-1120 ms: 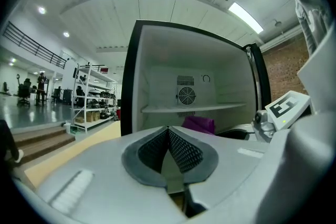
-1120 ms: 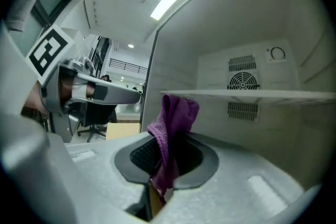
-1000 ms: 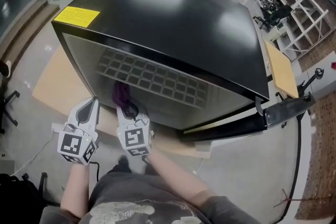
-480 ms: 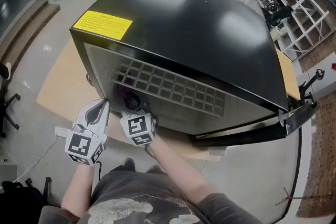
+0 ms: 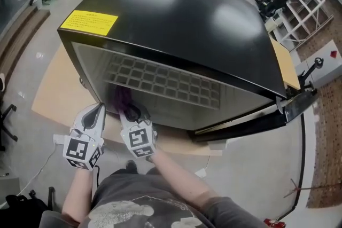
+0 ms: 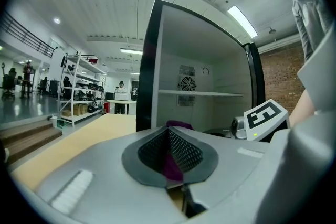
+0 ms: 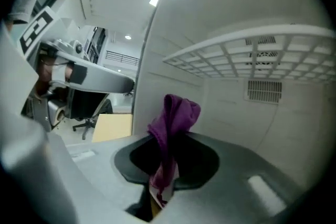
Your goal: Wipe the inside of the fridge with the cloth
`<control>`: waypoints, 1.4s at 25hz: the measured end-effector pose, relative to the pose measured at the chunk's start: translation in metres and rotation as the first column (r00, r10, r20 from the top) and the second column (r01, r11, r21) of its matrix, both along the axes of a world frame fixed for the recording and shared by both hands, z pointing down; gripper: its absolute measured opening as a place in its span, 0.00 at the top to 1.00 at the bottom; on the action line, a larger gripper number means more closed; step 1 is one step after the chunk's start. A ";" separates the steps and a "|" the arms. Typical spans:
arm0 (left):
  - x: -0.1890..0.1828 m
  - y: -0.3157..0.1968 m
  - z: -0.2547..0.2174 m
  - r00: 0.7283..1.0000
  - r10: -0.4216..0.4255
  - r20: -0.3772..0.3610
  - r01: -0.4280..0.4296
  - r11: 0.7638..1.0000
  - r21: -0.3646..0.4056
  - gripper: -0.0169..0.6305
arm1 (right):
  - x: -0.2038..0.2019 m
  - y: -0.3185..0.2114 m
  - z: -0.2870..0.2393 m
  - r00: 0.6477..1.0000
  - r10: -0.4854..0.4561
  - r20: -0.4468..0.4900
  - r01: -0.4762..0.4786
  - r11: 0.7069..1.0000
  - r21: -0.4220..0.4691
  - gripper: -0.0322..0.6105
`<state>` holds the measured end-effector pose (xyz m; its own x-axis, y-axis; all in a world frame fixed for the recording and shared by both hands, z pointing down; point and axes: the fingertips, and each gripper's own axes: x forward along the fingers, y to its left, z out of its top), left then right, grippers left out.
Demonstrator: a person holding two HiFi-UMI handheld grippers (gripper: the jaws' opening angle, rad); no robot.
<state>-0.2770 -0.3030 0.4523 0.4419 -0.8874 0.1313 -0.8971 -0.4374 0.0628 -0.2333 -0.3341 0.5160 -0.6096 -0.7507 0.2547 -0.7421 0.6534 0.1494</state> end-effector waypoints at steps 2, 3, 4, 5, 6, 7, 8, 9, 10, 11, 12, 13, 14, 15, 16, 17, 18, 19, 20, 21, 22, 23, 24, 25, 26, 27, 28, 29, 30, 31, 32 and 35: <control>0.004 0.000 -0.002 1.000 0.020 0.005 -0.020 1.000 0.006 0.95 | 0.013 -0.009 0.003 0.998 0.063 -0.017 -0.064 0.998 -0.013 0.89; 0.007 -0.001 -0.003 1.000 0.030 0.006 -0.030 1.000 0.007 0.95 | 0.021 -0.013 0.004 0.995 0.093 -0.024 -0.093 0.996 -0.015 0.89; 0.011 -0.002 -0.003 0.999 0.039 0.005 -0.039 0.999 0.008 0.95 | 0.031 -0.017 0.005 0.992 0.121 -0.030 -0.122 0.992 -0.015 0.89; 0.017 -0.003 -0.002 0.999 0.047 0.003 -0.047 0.999 0.008 0.95 | 0.043 -0.019 0.006 0.988 0.149 -0.034 -0.150 0.989 -0.012 0.89; 0.024 -0.004 -0.002 0.998 0.055 0.001 -0.055 0.998 0.008 0.95 | 0.056 -0.020 0.007 0.984 0.177 -0.038 -0.177 0.984 -0.006 0.89; 0.032 -0.004 -0.001 0.998 0.064 0.000 -0.064 0.998 0.010 0.95 | 0.070 -0.021 0.008 0.978 0.204 -0.040 -0.204 0.979 0.001 0.89; 0.040 -0.004 -0.001 0.997 0.075 -0.002 -0.075 0.997 0.012 0.95 | 0.083 -0.021 0.007 0.972 0.231 -0.041 -0.231 0.973 0.009 0.89; 0.047 -0.004 -0.001 0.996 0.086 -0.003 -0.086 0.996 0.013 0.95 | 0.096 -0.020 0.005 0.965 0.260 -0.043 -0.259 0.966 0.014 0.89; 0.054 -0.003 -0.002 0.995 0.097 -0.006 -0.097 0.995 0.014 0.95 | 0.107 -0.018 0.004 0.956 0.290 -0.049 -0.290 0.957 0.012 0.89; 0.060 -0.003 -0.003 0.994 0.107 -0.010 -0.107 0.994 0.014 0.95 | 0.120 -0.015 0.004 0.945 0.321 -0.057 -0.322 0.947 0.005 0.89; 0.067 -0.003 -0.004 0.993 0.117 -0.014 -0.117 0.993 0.015 0.95 | 0.132 -0.012 0.004 0.933 0.352 -0.067 -0.353 0.936 -0.001 0.89; 0.075 -0.002 -0.005 0.992 0.127 -0.018 -0.126 0.992 0.015 0.95 | 0.146 -0.009 0.005 0.921 0.382 -0.076 -0.384 0.923 -0.004 0.89; 0.084 -0.001 -0.005 0.990 0.137 -0.020 -0.137 0.991 0.014 0.95 | 0.159 -0.006 0.006 0.908 0.410 -0.086 -0.412 0.911 -0.006 0.89; 0.093 0.000 -0.006 0.989 0.147 -0.022 -0.147 0.989 0.014 0.95 | 0.172 -0.002 0.007 0.895 0.436 -0.095 -0.439 0.899 -0.007 0.89; 0.101 0.001 -0.007 0.987 0.157 -0.023 -0.157 0.987 0.015 0.95 | 0.184 0.001 0.006 0.883 0.459 -0.102 -0.462 0.887 -0.008 0.89; 0.109 0.003 -0.008 0.986 0.166 -0.024 -0.166 0.986 0.015 0.95 | 0.195 0.004 0.005 0.872 0.478 -0.104 -0.481 0.876 -0.009 0.89; 0.116 0.004 -0.010 0.985 0.173 -0.026 -0.173 0.985 0.017 0.95 | 0.203 0.007 0.003 0.866 0.490 -0.100 -0.494 0.870 -0.012 0.89; 0.124 0.005 -0.012 0.983 0.179 -0.027 -0.179 0.984 0.019 0.95 | 0.209 0.009 -0.001 0.864 0.495 -0.092 -0.499 0.867 -0.015 0.89; 0.131 0.007 -0.015 0.982 0.184 -0.028 -0.184 0.983 0.023 0.95 | 0.214 0.011 -0.005 0.864 0.497 -0.083 -0.500 0.866 -0.016 0.89; 0.139 0.008 -0.017 0.982 0.189 -0.030 -0.188 0.982 0.027 0.95 | 0.218 0.011 -0.009 0.864 0.498 -0.076 -0.501 0.866 -0.018 0.89; 0.147 0.010 -0.019 0.981 0.193 -0.033 -0.192 0.981 0.031 0.95 | 0.222 0.012 -0.012 0.863 0.501 -0.070 -0.503 0.864 -0.020 0.89; 0.153 0.012 -0.021 0.980 0.198 -0.035 -0.197 0.980 0.036 0.95 | 0.225 0.013 -0.015 0.859 0.507 -0.067 -0.509 0.860 -0.017 0.89; 0.156 0.013 -0.023 0.979 0.202 -0.036 -0.201 0.979 0.040 0.95 | 0.226 0.014 -0.018 0.853 0.518 -0.068 -0.520 0.854 -0.011 0.89; 0.158 0.015 -0.025 0.978 0.206 -0.036 -0.204 0.978 0.042 0.95 | 0.227 0.016 -0.021 0.844 0.531 -0.068 -0.533 0.846 -0.004 0.89; 0.159 0.018 -0.026 0.977 0.208 -0.037 -0.207 0.977 0.044 0.95 | 0.227 0.019 -0.024 0.836 0.545 -0.065 -0.547 0.837 -0.002 0.89; 0.159 0.020 -0.026 0.977 0.209 -0.038 -0.208 0.977 0.044 0.95 | 0.228 0.023 -0.027 0.828 0.558 -0.057 -0.559 0.829 -0.003 0.89; 0.160 0.022 -0.026 0.977 0.209 -0.039 -0.207 0.977 0.043 0.95 | 0.229 0.028 -0.029 0.822 0.568 -0.046 -0.569 0.822 -0.008 0.89; 0.161 0.024 -0.025 0.977 0.208 -0.040 -0.206 0.978 0.042 0.95 | 0.230 0.033 -0.030 0.818 0.575 -0.034 -0.576 0.818 -0.013 0.89; 0.162 0.025 -0.024 0.978 0.206 -0.042 -0.204 0.978 0.041 0.95 | 0.231 0.039 -0.032 0.815 0.579 -0.022 -0.579 0.815 -0.017 0.89; 0.162 0.025 -0.024 0.978 0.205 -0.043 -0.203 0.978 0.040 0.95 | 0.232 0.043 -0.033 0.815 0.580 -0.012 -0.580 0.814 -0.021 0.89; 0.161 0.025 -0.025 0.978 0.204 -0.043 -0.202 0.979 0.040 0.95 | 0.231 0.047 -0.035 0.816 0.578 -0.006 -0.578 0.815 -0.025 0.89; 0.157 0.022 -0.030 0.978 0.204 -0.041 -0.202 0.978 0.041 0.95 | 0.224 0.051 -0.042 0.826 0.564 -0.004 -0.564 0.825 -0.024 0.89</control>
